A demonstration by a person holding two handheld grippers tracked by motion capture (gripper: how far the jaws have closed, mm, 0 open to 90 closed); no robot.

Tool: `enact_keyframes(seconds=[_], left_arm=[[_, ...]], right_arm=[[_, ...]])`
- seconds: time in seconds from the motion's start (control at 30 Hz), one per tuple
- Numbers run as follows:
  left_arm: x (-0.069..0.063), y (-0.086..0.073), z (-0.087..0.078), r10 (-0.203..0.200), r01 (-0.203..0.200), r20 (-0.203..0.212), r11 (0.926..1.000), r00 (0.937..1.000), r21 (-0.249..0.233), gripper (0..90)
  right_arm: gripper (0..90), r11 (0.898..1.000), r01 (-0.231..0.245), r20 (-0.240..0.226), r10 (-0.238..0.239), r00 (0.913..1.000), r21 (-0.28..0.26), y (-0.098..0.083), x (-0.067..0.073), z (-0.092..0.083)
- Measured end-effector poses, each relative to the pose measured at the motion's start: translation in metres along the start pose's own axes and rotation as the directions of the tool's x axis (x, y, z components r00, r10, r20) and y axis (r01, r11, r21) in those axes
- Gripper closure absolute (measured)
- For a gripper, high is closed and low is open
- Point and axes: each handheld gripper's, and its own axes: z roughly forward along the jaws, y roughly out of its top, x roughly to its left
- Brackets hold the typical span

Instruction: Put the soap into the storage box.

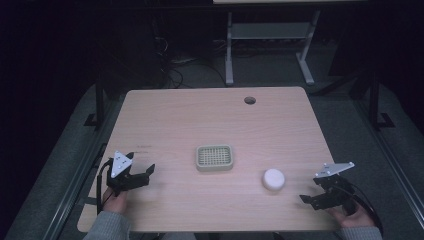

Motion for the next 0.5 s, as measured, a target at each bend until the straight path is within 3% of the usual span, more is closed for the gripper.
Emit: enact_keyframes(seconds=[0.5], left_arm=[[0.0,-0.001,-0.001,0.003,-0.003,0.004,1.0,1.0,0.006,12.8]], right_arm=[[18.0,0.999,0.044,-0.009,-0.044,0.999,0.003,0.013,0.01,-0.006]])
